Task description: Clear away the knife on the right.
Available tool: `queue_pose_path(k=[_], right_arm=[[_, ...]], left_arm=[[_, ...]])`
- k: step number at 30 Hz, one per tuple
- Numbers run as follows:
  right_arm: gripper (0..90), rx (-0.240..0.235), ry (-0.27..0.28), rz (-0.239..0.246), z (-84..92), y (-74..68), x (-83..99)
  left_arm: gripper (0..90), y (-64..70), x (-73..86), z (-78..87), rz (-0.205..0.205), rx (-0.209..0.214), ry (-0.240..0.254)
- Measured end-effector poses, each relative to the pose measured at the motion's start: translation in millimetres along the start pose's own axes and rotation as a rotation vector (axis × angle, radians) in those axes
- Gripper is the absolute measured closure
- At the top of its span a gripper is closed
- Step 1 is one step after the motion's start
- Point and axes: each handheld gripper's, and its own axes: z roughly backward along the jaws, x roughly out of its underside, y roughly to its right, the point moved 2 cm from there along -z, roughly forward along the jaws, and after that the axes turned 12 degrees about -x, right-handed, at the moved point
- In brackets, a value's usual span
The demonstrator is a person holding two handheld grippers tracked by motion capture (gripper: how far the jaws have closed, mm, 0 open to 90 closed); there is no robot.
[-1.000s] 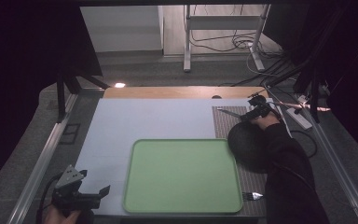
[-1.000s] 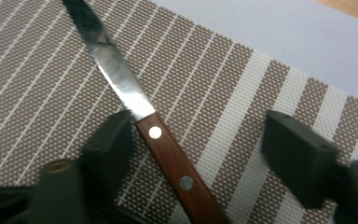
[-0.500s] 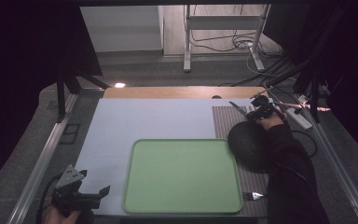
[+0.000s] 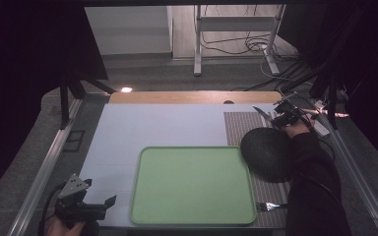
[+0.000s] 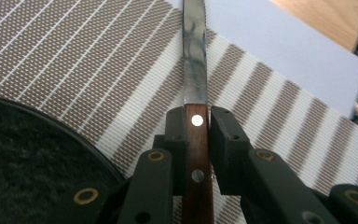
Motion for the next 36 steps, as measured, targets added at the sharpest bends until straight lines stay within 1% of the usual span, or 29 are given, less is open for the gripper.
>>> queue_pose_path(k=[1, 2, 4, 6, 7, 8, 10, 13, 15, 16, 19, 20, 21, 24, 25, 27, 28, 29, 30, 31, 32, 34, 35, 36], right_arm=[[77.7, 0.007, 0.009, -0.006, 5.1, 1.7, 1.4], [77.7, 0.007, 0.009, -0.006, 5.1, 1.7, 1.4], [77.7, 0.003, 0.024, -0.023, 11.4, 2.3, 2.8], [77.7, 0.002, 0.027, -0.024, 13.1, 1.6, 3.2], [77.7, -0.004, 0.033, -0.026, 14.9, 0.5, 3.4], [77.7, -0.015, 0.052, -0.038, 19.2, -2.1, 3.3], [77.6, -0.026, 0.073, -0.049, 24.3, -5.1, 2.9], [77.6, -0.049, 0.098, -0.060, 29.5, -11.9, 3.2], [77.6, -0.054, 0.108, -0.069, 30.8, -14.2, 3.6], [77.6, -0.071, 0.123, -0.081, 32.8, -19.1, 4.4], [77.6, -0.086, 0.131, -0.090, 34.3, -24.7, 5.2], [77.6, -0.102, 0.141, -0.095, 35.4, -31.1, 6.1], [77.6, -0.102, 0.141, -0.095, 35.4, -31.1, 6.1], [77.6, -0.132, 0.144, -0.094, 37.1, -45.4, 7.0], [77.6, -0.132, 0.144, -0.094, 37.1, -45.4, 7.0], [77.6, -0.148, 0.146, -0.091, 38.6, -52.9, 6.8], [77.6, -0.156, 0.152, -0.093, 39.6, -57.0, 6.7], [77.6, -0.177, 0.163, -0.090, 41.0, -65.6, 6.8], [77.6, -0.177, 0.163, -0.090, 41.0, -65.6, 6.8], [77.6, -0.182, 0.162, -0.084, 41.7, -70.0, 7.0], [77.5, -0.192, 0.162, -0.079, 42.9, -78.1, 7.4], [77.6, -0.205, 0.167, -0.082, 43.8, -85.6, 8.0], [77.6, -0.205, 0.167, -0.082, 43.8, -85.6, 8.0], [77.5, -0.208, 0.168, -0.087, 44.2, -89.3, 8.4]], left_arm=[[0.3, 0.0, 0.0, 0.0, 0.001, 0.000, 0.000], [0.3, 0.0, 0.0, 0.0, 0.001, 0.000, 0.000], [0.3, 0.0, 0.0, 0.0, 0.001, 0.000, 0.000], [0.3, 0.0, 0.0, 0.0, 0.001, 0.000, 0.000], [0.3, 0.0, 0.0, 0.0, 0.002, 0.000, 0.000], [0.3, 0.0, -0.1, -0.1, 0.005, 0.000, 0.000], [0.3, 0.1, -0.1, -0.2, 0.004, -0.001, -0.001], [0.3, 0.1, -0.1, -0.2, 0.004, -0.001, -0.001], [0.3, 0.2, -0.1, -0.1, 0.004, -0.001, -0.001], [0.3, 0.1, -0.1, -0.1, 0.004, -0.001, 0.000], [0.3, 0.1, -0.1, 0.0, 0.005, -0.001, 0.000], [0.3, 0.1, -0.1, 0.0, 0.005, -0.001, 0.000], [0.3, 0.1, -0.1, 0.0, 0.005, -0.001, 0.000], [0.2, 0.0, 0.0, 0.2, 0.001, -0.001, 0.001], [0.2, 0.0, 0.0, 0.2, 0.001, -0.001, 0.001], [0.2, 0.1, 0.0, 0.3, 0.000, -0.001, 0.002], [0.2, 0.1, 0.0, 0.3, 0.000, -0.001, 0.001], [0.2, 0.1, 0.0, 0.3, 0.001, -0.001, 0.002], [0.2, 0.0, 0.0, 0.3, 0.001, -0.001, 0.002], [0.2, 0.0, 0.0, 0.4, 0.001, -0.001, 0.003], [0.2, 0.1, 0.0, 0.4, 0.001, -0.001, 0.003], [0.2, 0.0, 0.0, 0.5, 0.002, -0.001, 0.004], [0.2, 0.0, 0.0, 0.6, 0.002, 0.000, 0.004], [0.2, 0.0, 0.1, 0.6, 0.002, 0.000, 0.005]])
